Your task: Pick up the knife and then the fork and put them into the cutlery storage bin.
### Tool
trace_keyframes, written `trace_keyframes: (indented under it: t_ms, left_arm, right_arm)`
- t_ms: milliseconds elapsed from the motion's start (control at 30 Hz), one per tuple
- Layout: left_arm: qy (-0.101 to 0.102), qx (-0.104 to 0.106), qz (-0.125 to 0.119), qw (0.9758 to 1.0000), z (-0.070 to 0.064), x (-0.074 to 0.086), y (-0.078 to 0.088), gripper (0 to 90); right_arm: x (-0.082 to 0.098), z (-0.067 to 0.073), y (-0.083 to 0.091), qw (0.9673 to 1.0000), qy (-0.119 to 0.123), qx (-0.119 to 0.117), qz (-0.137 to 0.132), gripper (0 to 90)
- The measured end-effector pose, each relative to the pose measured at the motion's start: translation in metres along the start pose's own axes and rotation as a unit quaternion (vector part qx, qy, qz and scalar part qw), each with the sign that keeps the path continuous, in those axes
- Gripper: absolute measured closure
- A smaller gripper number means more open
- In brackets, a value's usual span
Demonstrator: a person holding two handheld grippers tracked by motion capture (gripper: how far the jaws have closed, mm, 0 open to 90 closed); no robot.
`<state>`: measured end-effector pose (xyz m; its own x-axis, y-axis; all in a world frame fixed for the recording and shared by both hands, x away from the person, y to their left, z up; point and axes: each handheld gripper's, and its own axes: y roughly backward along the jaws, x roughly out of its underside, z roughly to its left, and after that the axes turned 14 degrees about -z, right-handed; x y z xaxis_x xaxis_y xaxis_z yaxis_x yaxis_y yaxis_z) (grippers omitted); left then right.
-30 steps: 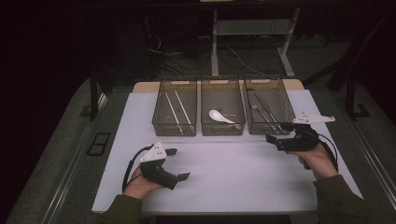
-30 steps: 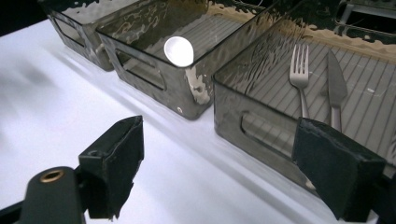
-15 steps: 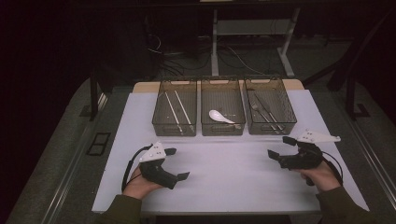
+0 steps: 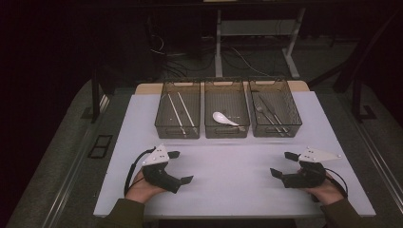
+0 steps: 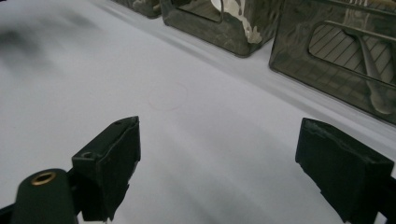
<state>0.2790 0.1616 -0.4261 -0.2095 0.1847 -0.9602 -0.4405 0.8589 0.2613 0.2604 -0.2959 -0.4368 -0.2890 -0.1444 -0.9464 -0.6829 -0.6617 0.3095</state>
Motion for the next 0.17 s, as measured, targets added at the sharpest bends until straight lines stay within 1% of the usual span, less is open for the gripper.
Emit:
trace_keyframes:
  t_ms: [67, 167]
  left_arm:
    - [-0.001, -0.001, 0.001, 1.0, -0.0005, 0.0001, -0.0001, 0.0]
    - [-0.001, -0.001, 0.001, 1.0, -0.0002, 0.0, 0.0, 0.0]
  right_arm:
    - [0.0005, 0.0008, -0.001, 1.0, 0.002, 0.002, 0.006, 14.0]
    - [0.0006, 0.0011, -0.0012, 1.0, 0.005, -0.001, 0.005, 14.1]
